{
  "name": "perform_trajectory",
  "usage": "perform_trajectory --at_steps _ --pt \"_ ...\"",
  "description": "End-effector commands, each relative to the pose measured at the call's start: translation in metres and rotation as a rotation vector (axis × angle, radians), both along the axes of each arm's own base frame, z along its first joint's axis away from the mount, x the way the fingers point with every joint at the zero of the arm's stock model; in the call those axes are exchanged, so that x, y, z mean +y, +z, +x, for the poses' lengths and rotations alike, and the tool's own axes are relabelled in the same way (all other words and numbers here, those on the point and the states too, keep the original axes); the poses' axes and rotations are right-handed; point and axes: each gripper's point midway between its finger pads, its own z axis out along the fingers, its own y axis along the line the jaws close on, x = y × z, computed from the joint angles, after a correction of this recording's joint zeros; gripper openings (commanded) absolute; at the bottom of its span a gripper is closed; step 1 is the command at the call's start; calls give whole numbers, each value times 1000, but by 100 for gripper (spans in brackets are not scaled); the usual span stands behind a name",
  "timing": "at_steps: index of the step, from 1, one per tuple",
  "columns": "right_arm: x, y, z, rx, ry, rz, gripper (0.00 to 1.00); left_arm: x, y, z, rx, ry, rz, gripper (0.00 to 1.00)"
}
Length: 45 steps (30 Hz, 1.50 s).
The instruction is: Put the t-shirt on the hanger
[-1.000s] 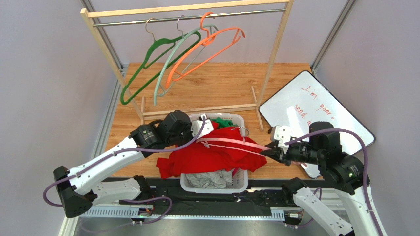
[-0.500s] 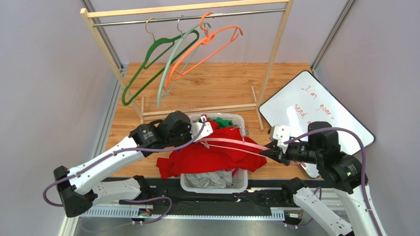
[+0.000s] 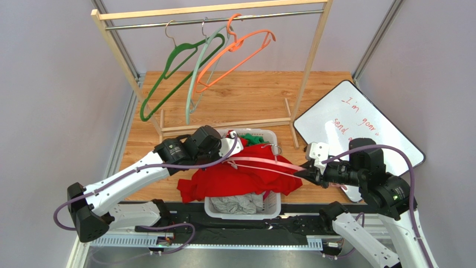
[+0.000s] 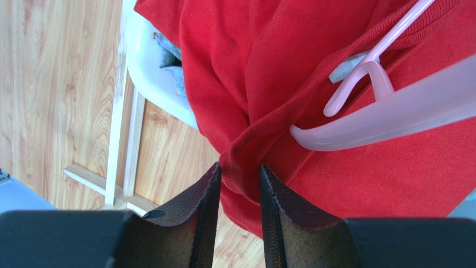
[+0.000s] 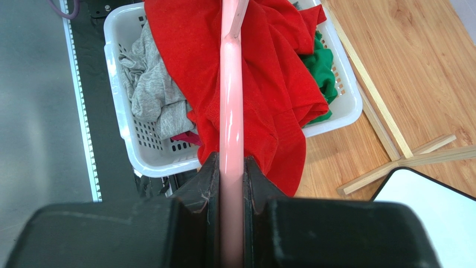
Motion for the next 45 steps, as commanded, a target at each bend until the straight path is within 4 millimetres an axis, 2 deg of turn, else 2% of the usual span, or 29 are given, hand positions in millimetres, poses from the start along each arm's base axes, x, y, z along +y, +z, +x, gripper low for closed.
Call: perform_trajectory --at_steps 1,4,5,6,10,19,24,32,40,45 --pt "4 9 0 -37 16 41 0 0 8 0 -1 2 -8 37" --pt "6 11 3 -45 9 55 0 -4 12 -2 11 -6 -21 17" --pt "7 12 4 -45 7 62 0 -6 14 -3 19 -13 -33 3" --pt "8 12 5 -42 4 67 0 -7 16 -5 28 -17 -38 0" --pt "14 17 10 -42 6 106 0 -14 40 -8 27 -28 -98 0" --pt "32 30 16 -16 37 210 0 -17 73 -18 26 -53 -182 0" --pt "37 25 16 9 62 215 0 -16 95 -21 -1 -59 -229 0" --pt "47 23 15 53 99 247 0 -24 116 -37 20 -138 -312 0" --pt "67 31 27 88 119 300 0 -38 136 -39 33 -172 -363 0" --pt "80 25 35 93 142 294 0 -48 148 -37 40 -185 -392 0"
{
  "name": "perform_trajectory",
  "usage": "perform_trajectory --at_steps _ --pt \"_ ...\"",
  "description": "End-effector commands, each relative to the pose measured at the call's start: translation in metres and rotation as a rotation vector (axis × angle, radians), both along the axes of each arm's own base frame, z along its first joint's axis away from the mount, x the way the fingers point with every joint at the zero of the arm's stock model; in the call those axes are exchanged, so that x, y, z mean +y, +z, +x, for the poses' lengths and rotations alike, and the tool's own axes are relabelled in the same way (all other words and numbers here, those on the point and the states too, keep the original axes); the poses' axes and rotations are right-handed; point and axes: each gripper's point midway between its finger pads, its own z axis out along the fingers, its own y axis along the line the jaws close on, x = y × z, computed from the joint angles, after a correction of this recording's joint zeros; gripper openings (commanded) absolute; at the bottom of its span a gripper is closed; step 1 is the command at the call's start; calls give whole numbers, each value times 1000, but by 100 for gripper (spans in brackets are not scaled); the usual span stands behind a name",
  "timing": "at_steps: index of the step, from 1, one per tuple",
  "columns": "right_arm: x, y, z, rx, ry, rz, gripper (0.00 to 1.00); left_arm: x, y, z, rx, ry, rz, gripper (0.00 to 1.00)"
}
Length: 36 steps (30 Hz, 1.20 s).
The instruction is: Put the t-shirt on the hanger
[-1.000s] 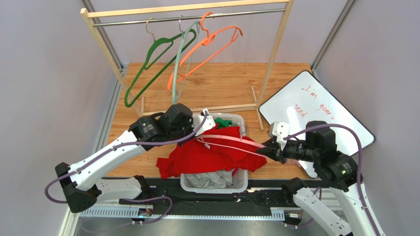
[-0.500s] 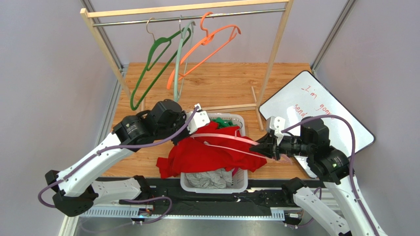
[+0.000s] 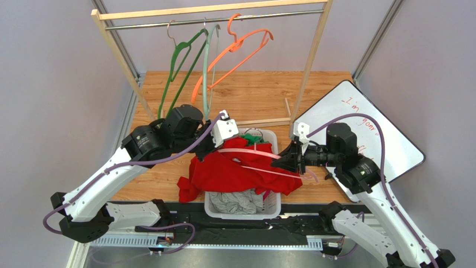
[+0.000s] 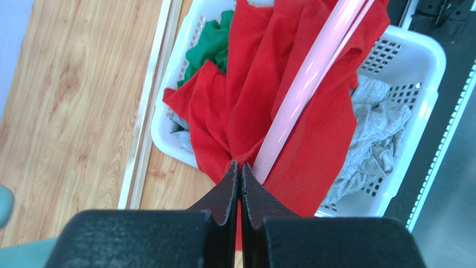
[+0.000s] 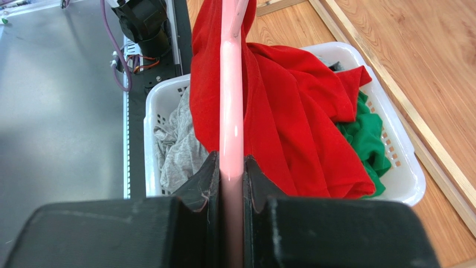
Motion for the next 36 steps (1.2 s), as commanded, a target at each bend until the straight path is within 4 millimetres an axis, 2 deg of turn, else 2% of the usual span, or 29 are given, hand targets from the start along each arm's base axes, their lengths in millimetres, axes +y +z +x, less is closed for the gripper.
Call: perform_trajectory --at_steps 1,6,15,21,23,24,25,26,27,28,31,32,34,36 --pt "17 18 9 -79 32 73 0 -16 25 -4 11 -36 -86 0" --pt "31 11 12 -76 53 78 0 -19 30 -6 17 -45 -102 0" --pt "70 16 16 -90 108 140 0 -21 26 -17 32 -95 -130 0" --pt "87 6 19 -87 120 151 0 -18 31 -33 43 -156 -166 1" --pt "87 6 20 -94 120 149 0 -9 37 -43 40 -201 -180 11" --pt "88 5 20 -101 128 147 0 -4 39 -46 40 -209 -185 24" --pt "87 5 19 -104 133 146 0 4 40 -54 45 -222 -185 31" --pt "87 3 18 -105 140 143 0 12 40 -52 28 -220 -177 36" --pt "87 4 16 -114 156 143 0 17 39 -54 23 -224 -170 45" --pt "87 3 16 -119 160 139 0 25 34 -58 26 -229 -146 48" --pt "88 2 11 -149 194 130 0 37 26 -54 -16 -233 -92 56" --pt "88 2 10 -155 202 127 0 37 21 -52 -37 -255 -72 63" --pt "90 5 5 -187 236 125 0 36 16 -42 -69 -245 -39 66" --pt "92 7 0 -204 263 123 0 32 13 -36 -96 -275 -12 77"
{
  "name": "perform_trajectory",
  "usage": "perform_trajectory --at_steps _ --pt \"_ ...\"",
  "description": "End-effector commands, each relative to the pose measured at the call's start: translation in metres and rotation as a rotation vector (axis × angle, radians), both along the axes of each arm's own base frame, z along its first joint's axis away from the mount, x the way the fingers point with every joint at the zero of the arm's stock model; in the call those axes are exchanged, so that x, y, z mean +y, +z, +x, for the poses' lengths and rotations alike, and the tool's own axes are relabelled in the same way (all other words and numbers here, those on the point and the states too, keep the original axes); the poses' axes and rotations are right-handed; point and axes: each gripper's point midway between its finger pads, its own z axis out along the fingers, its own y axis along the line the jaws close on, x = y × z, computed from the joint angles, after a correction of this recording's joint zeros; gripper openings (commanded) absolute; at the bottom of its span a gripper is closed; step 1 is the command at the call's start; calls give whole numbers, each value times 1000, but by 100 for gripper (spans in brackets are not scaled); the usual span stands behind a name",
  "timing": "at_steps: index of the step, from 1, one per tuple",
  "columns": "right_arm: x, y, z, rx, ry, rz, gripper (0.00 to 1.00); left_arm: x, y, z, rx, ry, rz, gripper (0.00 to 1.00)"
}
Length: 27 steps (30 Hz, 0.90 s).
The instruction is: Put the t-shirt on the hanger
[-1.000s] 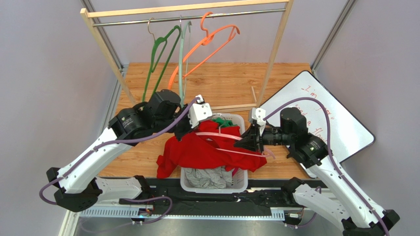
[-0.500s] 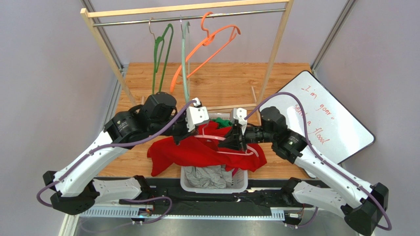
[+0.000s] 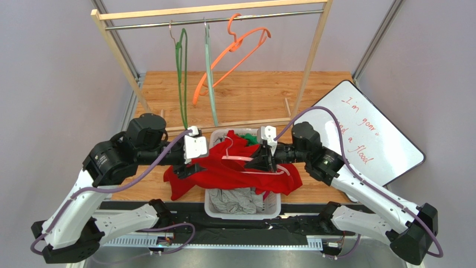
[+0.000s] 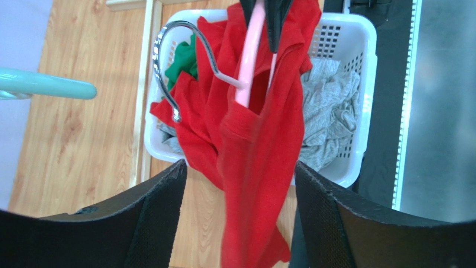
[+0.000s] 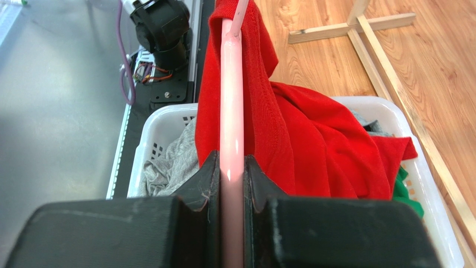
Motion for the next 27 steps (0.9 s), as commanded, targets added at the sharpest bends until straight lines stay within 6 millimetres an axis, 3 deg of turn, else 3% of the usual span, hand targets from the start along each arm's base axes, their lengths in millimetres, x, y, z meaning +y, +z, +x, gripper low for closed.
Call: perform_trajectory --at_steps 1,2,4,7,10,13,14,16,17,19,20,22,23,24,25,27 --pt "11 34 -10 -167 101 82 0 -8 -19 16 -60 -73 94 81" --pt "12 34 -13 -173 113 80 0 -11 -21 17 -61 -88 96 87" --pt "14 40 -16 -205 133 87 0 -17 -25 21 -68 -109 99 89" --pt "17 46 -20 -229 151 88 0 -26 -33 22 -78 -135 100 89" --pt "18 49 -18 -247 144 89 0 -32 -39 9 -25 -176 87 82" --pt "19 50 -16 -267 142 86 0 -38 -45 -1 20 -194 79 64" --pt "19 52 -15 -270 138 87 0 -39 -48 -2 49 -181 76 50" --pt "17 56 -12 -270 113 90 0 -41 -50 -6 70 -186 64 33" --pt "16 57 -11 -266 95 87 0 -41 -50 -6 93 -164 52 14" --pt "9 64 -6 -256 30 83 17 -42 -48 -2 93 -119 28 0" --pt "4 61 -6 -224 -1 60 48 -42 -46 0 94 -99 16 0" --pt "-12 68 1 -162 -133 49 69 -41 -42 5 95 -42 -7 0" --pt "-22 62 0 -118 -177 14 87 -41 -40 9 92 -16 -17 0" --pt "-33 60 7 -96 -264 -5 88 -40 -38 14 97 23 -31 0" --pt "-47 68 2 -55 -321 28 88 -39 -35 19 104 55 -42 0" --pt "-70 57 4 -4 -440 -8 85 -41 -31 27 137 121 -67 0"
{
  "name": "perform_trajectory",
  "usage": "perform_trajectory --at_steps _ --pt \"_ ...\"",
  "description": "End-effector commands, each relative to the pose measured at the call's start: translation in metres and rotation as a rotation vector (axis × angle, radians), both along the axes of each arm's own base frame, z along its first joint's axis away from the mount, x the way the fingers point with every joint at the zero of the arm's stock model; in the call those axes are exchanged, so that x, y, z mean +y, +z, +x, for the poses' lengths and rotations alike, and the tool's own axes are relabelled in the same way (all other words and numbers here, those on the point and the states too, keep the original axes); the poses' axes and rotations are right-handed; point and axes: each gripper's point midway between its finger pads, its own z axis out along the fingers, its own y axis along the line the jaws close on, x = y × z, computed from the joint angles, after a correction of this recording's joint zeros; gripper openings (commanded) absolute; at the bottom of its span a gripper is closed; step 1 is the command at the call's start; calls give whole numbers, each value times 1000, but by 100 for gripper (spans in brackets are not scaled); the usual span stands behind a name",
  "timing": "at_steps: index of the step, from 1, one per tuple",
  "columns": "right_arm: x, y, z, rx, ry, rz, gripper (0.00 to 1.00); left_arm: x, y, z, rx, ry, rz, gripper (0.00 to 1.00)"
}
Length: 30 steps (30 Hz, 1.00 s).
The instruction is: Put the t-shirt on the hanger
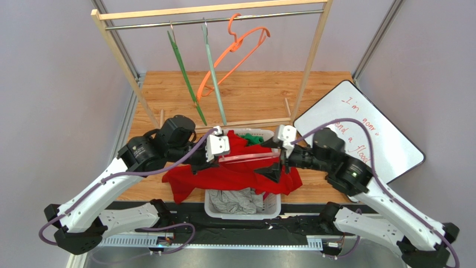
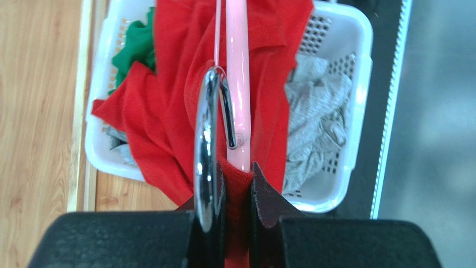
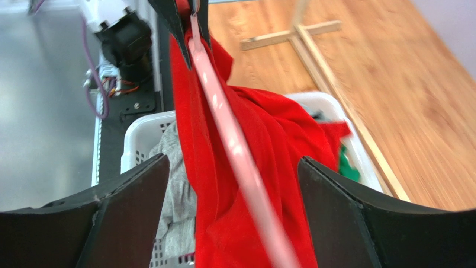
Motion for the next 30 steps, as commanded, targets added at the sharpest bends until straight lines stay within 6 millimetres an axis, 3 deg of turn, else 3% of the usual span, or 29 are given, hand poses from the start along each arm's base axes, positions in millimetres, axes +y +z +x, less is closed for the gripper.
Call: perform_trajectory --at_steps 1,3,4,7,13,15,19,30 --pt "-56 15 6 120 -326 35 80 -9 36 26 -1 177 -142 0" --pt "-74 4 4 126 -372 -25 74 -11 39 31 10 210 -154 0" --pt "-78 0 4 125 -386 -40 64 -12 40 31 25 218 -161 0" --pt "-72 -11 4 128 -362 -49 48 -15 41 31 48 233 -175 0" --pt "-49 -54 27 142 -439 -111 56 -13 40 32 71 256 -169 0" --pt "-47 -59 39 115 -530 -123 58 -13 40 31 75 255 -168 0" --pt "-36 -54 40 93 -530 -107 65 -12 40 34 73 267 -169 0" --pt "-24 -75 44 127 -595 -159 66 -13 41 45 77 312 -189 0"
